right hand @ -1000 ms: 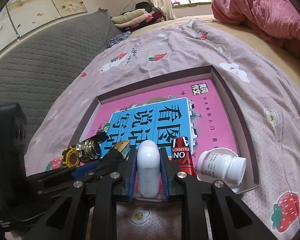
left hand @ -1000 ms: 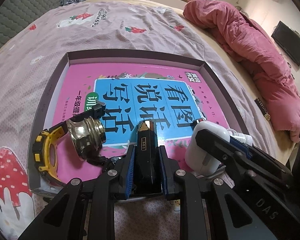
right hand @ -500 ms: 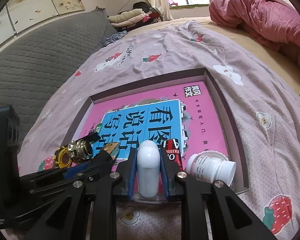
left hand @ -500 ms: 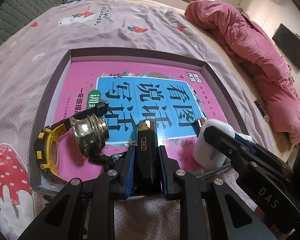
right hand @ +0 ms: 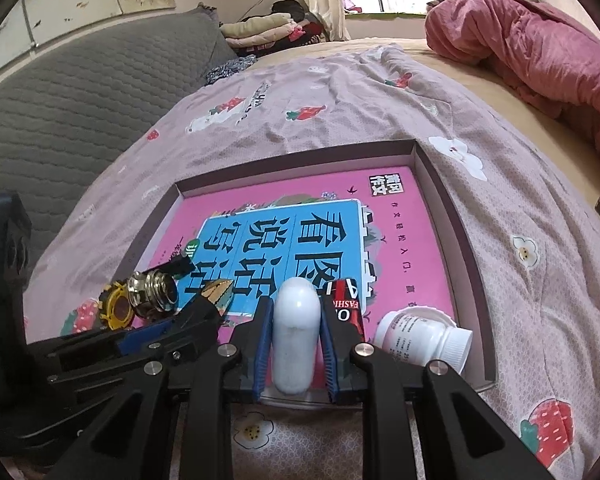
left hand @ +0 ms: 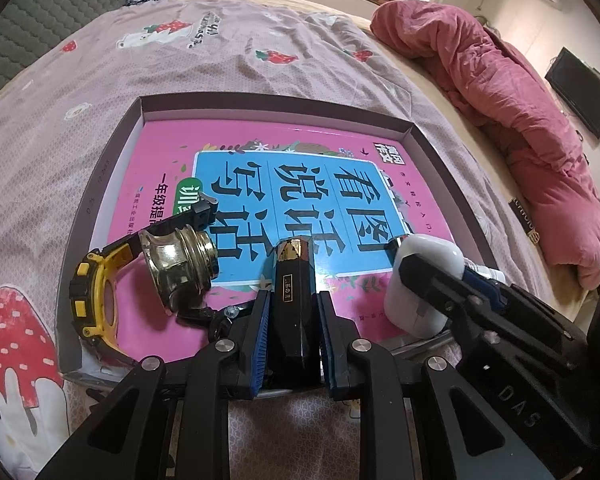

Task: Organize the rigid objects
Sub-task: 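Lower the knife onto the book in the tray while right tool lowers the earbud case, then open left tool to release the knife while right tool releases the earbud case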

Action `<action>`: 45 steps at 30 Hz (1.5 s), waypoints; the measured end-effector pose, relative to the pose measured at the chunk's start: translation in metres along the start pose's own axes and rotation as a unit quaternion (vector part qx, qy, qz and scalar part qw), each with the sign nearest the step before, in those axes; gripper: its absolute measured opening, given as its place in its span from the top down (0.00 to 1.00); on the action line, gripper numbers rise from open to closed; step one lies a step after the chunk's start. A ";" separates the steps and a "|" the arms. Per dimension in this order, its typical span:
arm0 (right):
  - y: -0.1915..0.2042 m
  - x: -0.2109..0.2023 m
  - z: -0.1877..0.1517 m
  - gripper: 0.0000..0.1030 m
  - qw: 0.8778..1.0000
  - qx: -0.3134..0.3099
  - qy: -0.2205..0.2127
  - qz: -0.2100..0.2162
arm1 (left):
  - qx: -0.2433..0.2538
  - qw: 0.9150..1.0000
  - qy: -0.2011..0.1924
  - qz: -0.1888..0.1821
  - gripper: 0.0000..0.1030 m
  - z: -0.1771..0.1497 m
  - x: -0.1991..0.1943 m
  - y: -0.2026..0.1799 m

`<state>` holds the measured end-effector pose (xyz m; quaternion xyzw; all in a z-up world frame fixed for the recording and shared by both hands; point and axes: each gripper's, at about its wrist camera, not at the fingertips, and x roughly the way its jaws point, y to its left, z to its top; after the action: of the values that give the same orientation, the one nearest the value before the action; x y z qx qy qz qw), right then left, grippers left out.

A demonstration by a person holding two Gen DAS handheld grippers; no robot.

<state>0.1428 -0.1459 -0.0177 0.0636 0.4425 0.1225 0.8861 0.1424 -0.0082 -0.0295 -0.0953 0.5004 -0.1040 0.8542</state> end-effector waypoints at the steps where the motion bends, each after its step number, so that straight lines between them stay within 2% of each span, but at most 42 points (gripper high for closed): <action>1: 0.001 0.001 -0.001 0.78 1.000 -0.001 0.001 -0.002 | -0.001 1.000 0.001 -0.001 0.78 0.000 0.000 0.000; 5: 0.001 0.003 -0.002 0.73 1.000 -0.001 0.008 -0.006 | -0.002 1.000 0.002 -0.003 0.78 0.000 -0.001 0.001; 16: 0.001 0.001 -0.007 0.72 1.000 0.000 0.015 -0.008 | -0.005 1.000 0.005 -0.007 0.78 0.001 -0.002 0.002; 25: 0.003 -0.005 -0.004 0.62 1.000 -0.007 0.011 -0.019 | -0.006 1.000 0.006 -0.006 0.78 0.002 -0.003 0.002; 34: 0.009 -0.015 -0.004 0.61 0.999 -0.032 -0.009 -0.025 | -0.005 1.000 0.006 -0.005 0.78 0.001 -0.003 0.004; 45: 0.007 -0.016 -0.005 0.61 0.999 -0.028 -0.006 -0.026 | -0.003 1.000 0.007 0.001 0.78 0.001 -0.005 0.002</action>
<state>0.1280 -0.1435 -0.0071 0.0275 0.4349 0.1113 0.8931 0.1413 -0.0045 -0.0252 -0.0964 0.5064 -0.1018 0.8508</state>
